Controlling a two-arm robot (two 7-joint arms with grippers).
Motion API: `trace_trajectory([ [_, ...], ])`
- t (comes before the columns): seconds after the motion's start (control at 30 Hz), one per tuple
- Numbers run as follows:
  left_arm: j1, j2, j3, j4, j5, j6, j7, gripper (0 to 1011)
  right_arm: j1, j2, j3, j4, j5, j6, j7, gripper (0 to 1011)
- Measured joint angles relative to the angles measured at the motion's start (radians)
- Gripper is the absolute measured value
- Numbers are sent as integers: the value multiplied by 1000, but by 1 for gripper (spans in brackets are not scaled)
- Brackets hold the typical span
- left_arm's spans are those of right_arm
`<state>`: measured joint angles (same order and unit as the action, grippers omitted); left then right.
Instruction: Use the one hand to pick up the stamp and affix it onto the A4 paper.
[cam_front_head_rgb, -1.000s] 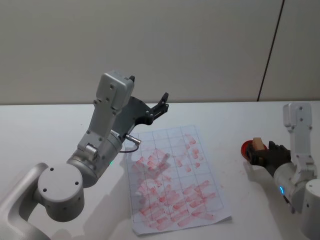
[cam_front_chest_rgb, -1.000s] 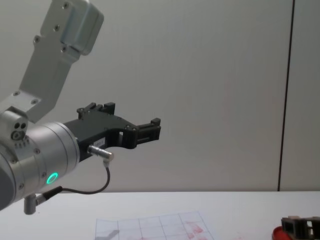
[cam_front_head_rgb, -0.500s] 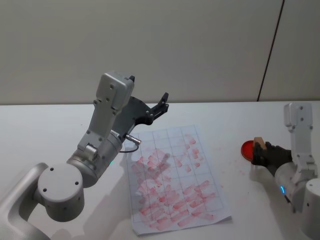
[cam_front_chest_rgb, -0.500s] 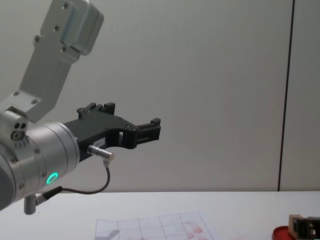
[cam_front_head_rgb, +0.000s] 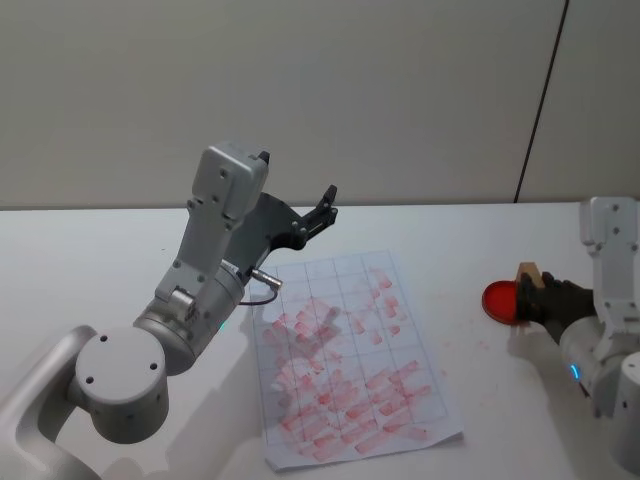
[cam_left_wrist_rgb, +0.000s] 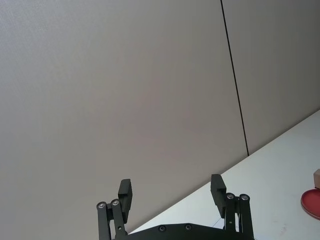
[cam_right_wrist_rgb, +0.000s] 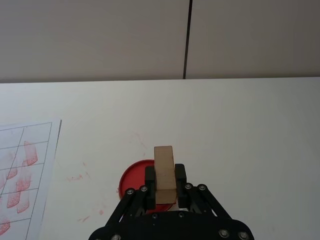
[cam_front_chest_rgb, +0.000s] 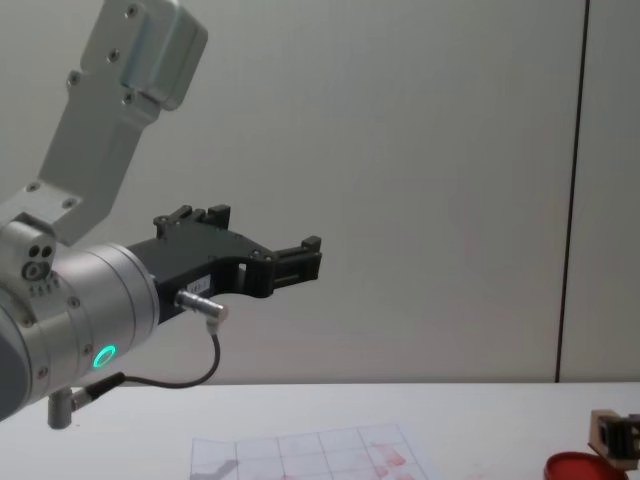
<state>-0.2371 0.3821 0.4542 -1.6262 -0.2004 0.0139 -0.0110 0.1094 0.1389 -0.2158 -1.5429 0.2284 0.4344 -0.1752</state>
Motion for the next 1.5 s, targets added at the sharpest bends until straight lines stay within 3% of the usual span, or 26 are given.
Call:
trace_trajectory([
  [0.97,0,0,0,0,0,0,0,1001,7,-12,9,46,9,-18,50,213],
  [1.5,0,0,0,0,0,0,0,1001,27,-25,17,92,22,3,49,213],
])
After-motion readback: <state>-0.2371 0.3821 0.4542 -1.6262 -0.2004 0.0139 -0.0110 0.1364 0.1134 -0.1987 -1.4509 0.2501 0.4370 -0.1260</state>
